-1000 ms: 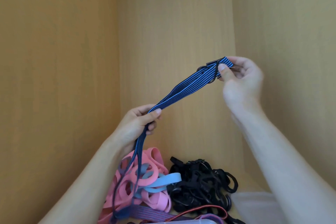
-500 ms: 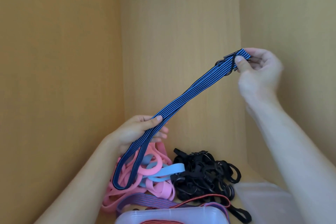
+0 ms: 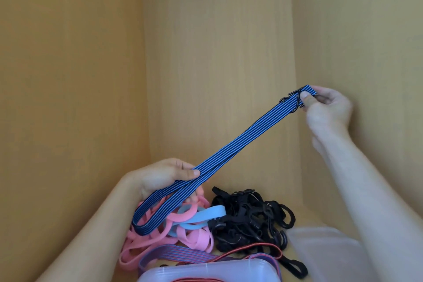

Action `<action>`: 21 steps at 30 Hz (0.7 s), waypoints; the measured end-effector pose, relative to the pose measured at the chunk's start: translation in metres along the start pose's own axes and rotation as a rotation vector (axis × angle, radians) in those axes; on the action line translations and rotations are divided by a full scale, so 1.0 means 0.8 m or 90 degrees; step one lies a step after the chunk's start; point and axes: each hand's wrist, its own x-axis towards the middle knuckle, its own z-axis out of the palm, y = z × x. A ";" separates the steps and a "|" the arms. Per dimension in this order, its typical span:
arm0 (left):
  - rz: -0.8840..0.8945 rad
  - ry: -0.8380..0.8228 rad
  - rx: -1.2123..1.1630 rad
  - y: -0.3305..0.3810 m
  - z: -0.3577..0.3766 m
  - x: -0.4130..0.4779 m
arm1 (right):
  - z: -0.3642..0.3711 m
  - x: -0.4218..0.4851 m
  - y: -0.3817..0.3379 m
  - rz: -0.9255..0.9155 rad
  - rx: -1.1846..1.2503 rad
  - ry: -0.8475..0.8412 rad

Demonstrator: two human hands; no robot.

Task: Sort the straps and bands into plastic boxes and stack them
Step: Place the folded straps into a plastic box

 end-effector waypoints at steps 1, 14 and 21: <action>0.001 0.009 0.006 -0.001 0.001 0.000 | 0.000 0.000 0.001 0.004 0.003 -0.006; -0.002 0.120 -0.005 -0.009 0.003 0.004 | -0.008 0.007 0.009 0.090 0.016 -0.040; -0.081 0.117 0.071 -0.017 -0.007 0.015 | -0.002 -0.002 0.005 0.096 0.007 -0.110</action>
